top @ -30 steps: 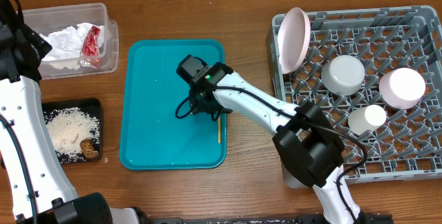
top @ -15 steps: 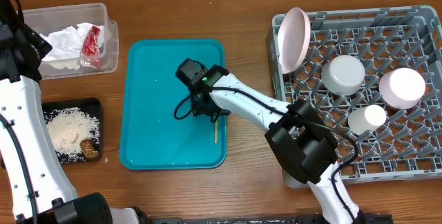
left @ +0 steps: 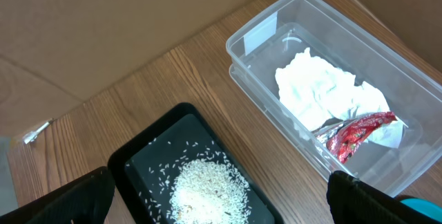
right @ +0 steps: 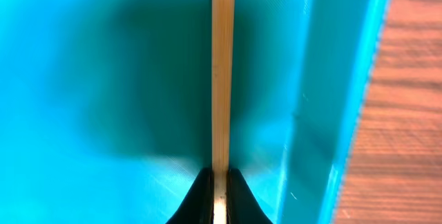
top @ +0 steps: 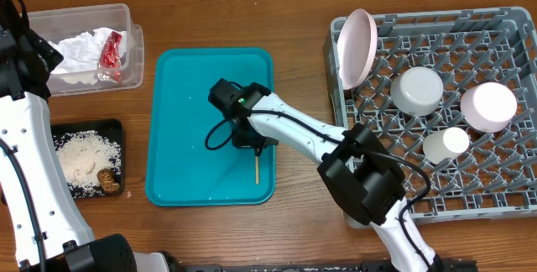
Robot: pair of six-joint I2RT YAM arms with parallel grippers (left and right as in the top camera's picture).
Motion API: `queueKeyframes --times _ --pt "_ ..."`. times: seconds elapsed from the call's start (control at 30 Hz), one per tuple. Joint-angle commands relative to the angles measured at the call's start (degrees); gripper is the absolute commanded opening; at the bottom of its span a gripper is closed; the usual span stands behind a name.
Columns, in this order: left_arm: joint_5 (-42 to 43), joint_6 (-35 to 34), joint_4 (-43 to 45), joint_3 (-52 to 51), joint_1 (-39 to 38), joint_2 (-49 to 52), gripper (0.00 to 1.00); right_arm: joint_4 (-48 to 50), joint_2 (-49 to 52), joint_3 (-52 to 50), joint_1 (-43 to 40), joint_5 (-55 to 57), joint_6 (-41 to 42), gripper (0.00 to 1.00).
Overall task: Sort waste into correct bins and load items into the dishwasher
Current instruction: 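Reach the right gripper to the wooden chopstick on the teal tray and grasp, then carry the chopstick to the dish rack and stand it upright inside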
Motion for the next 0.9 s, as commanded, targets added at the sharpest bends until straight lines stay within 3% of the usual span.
queueKeyframes --times 0.0,0.23,0.37,0.53,0.87 --pt "0.2 -0.6 0.0 0.0 -0.2 0.3 1.0 -4.7 -0.2 6.5 -1.6 -0.3 0.7 0.04" --pt "0.2 -0.6 0.0 0.0 -0.2 0.3 1.0 -17.7 -8.3 17.0 -6.8 6.5 -1.2 0.04" --pt "0.2 -0.6 0.0 0.0 -0.2 0.3 1.0 -22.4 -14.4 17.5 -10.0 9.3 -7.2 0.04" --pt "0.2 -0.6 0.0 0.0 -0.2 0.3 1.0 -32.2 -19.3 17.5 -14.5 12.4 -7.3 0.04" --pt "0.2 -0.6 0.0 0.0 -0.2 0.3 1.0 -32.9 -22.3 11.5 -22.1 8.1 -12.7 0.04"
